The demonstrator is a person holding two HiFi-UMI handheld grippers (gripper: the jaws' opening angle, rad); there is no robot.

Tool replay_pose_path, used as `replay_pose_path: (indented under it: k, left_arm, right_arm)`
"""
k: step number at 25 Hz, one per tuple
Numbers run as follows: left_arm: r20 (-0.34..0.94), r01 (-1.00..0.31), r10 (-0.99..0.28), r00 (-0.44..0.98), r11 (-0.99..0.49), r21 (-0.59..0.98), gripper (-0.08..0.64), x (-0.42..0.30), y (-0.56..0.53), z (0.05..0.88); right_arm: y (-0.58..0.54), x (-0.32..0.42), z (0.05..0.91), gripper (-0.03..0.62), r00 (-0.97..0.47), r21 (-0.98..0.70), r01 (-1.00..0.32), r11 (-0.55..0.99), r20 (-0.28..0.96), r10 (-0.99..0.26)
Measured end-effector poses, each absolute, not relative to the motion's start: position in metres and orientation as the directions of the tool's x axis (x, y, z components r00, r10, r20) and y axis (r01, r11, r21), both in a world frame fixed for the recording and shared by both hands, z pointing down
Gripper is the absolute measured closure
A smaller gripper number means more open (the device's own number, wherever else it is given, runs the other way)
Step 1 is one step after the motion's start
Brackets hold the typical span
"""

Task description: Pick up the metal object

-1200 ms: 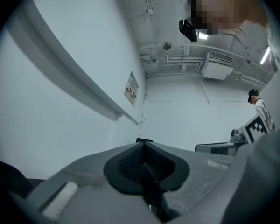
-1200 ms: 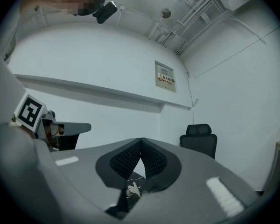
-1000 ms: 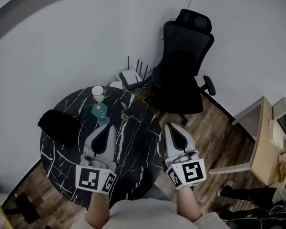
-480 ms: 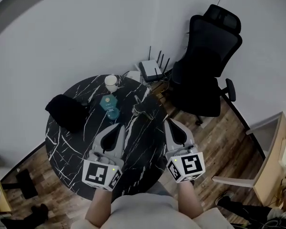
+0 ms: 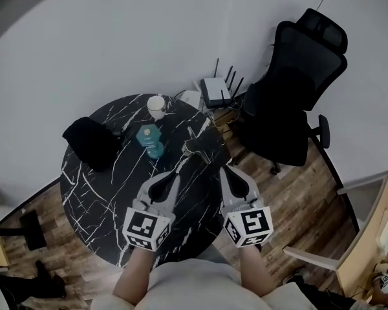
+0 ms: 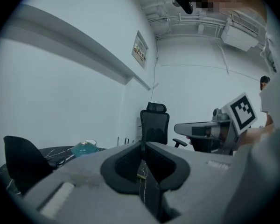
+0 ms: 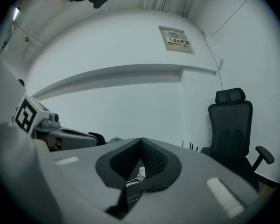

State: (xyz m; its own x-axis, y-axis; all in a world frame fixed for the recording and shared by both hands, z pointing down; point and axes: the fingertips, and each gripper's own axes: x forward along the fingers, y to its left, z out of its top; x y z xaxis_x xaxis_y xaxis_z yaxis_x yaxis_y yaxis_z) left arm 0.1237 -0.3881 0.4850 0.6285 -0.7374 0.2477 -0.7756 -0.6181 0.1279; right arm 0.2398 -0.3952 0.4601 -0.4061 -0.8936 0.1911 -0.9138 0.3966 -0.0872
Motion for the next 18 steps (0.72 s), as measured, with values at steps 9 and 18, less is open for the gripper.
replay_pose_path:
  k: [9,18]
  left_arm:
    - [0.371,-0.748,-0.66,0.653,-0.639,0.18,0.436,0.143,-0.415,0.551]
    - [0.502,-0.714,-0.575,0.646,-0.688,0.131,0.295,0.162,-0.449,0.614]
  right_arm:
    - [-0.405,0.253,0.481,0.593,-0.44,-0.083,-0.898,0.433,0.242,-0.865]
    - [-0.407,0.276,0.5,0.592,-0.429,-0.084,-0.902,0.424,0.295,-0.854]
